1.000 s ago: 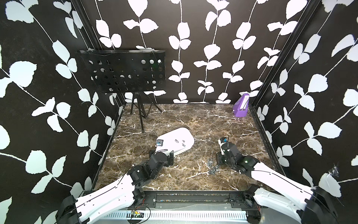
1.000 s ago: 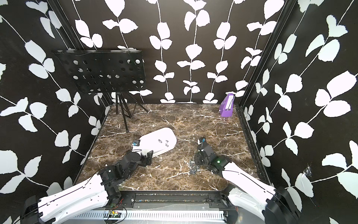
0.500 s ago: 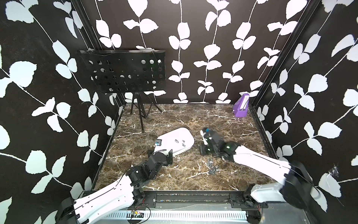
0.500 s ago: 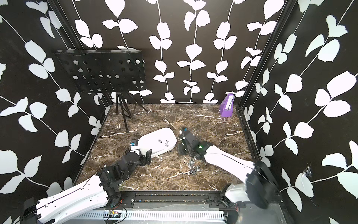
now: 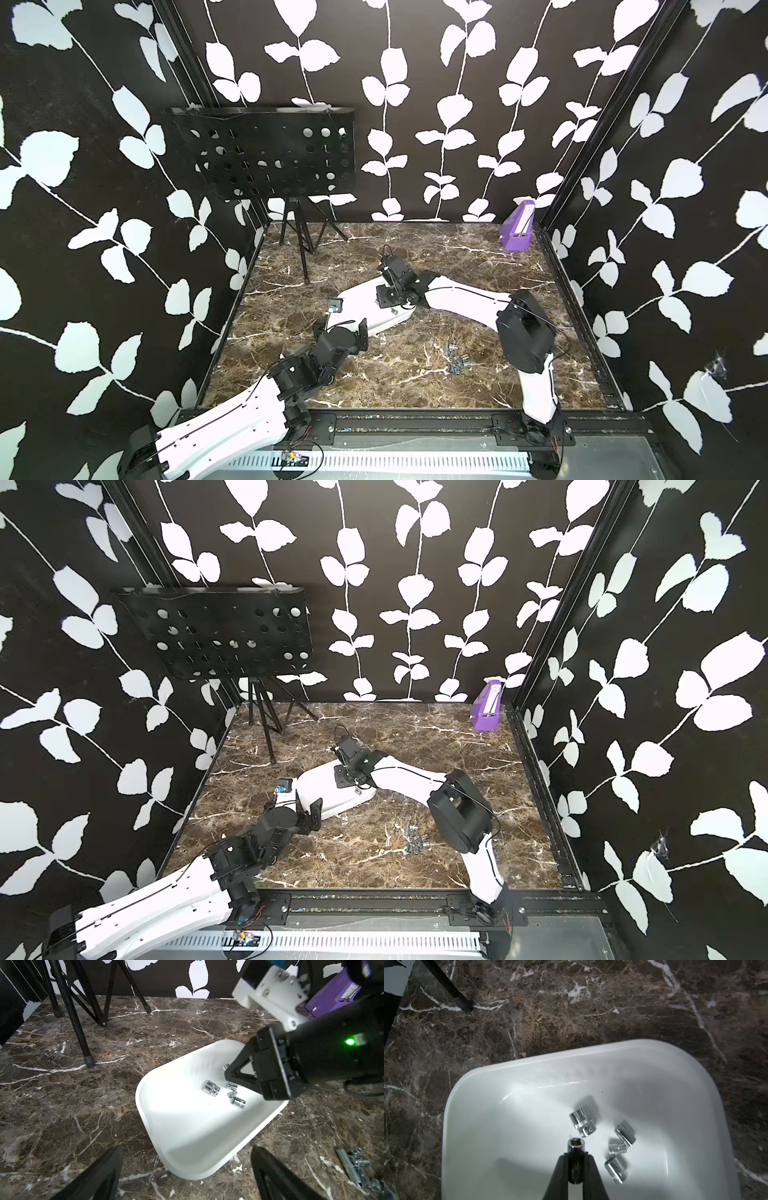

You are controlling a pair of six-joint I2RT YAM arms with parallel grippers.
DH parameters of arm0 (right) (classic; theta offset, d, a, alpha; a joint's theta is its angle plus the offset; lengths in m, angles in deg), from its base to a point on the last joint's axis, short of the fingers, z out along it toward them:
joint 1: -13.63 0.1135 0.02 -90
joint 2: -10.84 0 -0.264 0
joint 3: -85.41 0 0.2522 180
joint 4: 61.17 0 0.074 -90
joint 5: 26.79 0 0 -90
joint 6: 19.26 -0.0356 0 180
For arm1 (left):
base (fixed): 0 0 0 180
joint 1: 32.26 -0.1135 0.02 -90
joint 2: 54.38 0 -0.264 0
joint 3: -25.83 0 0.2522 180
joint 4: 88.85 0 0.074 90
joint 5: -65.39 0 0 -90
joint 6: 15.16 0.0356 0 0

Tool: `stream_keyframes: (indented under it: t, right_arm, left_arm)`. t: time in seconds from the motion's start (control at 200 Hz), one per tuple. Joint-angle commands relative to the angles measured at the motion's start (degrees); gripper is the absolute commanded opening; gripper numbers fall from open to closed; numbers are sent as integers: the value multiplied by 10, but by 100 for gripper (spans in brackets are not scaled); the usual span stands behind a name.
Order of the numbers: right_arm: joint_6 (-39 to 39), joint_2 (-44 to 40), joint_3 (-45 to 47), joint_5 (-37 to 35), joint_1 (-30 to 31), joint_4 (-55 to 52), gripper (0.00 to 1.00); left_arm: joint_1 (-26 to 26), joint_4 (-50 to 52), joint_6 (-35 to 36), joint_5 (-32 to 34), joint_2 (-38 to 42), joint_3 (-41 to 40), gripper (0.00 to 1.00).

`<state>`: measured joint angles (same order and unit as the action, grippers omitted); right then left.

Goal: Put the socket on the desktop into the storage box
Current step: Place the socket head in the storage box, then pick up the socket head from the center of the board.

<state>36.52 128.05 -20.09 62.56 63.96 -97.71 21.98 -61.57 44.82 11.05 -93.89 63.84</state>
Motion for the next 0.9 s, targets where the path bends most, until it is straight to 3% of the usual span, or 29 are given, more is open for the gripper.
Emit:
stream_keyframes:
  t: [0.0, 0.265, 0.53, 0.895]
  right_arm:
    - [13, 8, -38, -20, 2, -33, 6]
    - [35, -25, -11, -22, 2, -31, 43]
    - [98, -169, 141, -68, 7, -5, 44]
    - [108, -537, 488, -200, 7, -4, 43]
  left_arm:
    - [2, 5, -3, 6, 4, -9, 96]
    - [2, 3, -1, 0, 5, -7, 96]
    - [1, -3, 0, -11, 9, -10, 96]
    - [2, -8, 5, -18, 31, -18, 97]
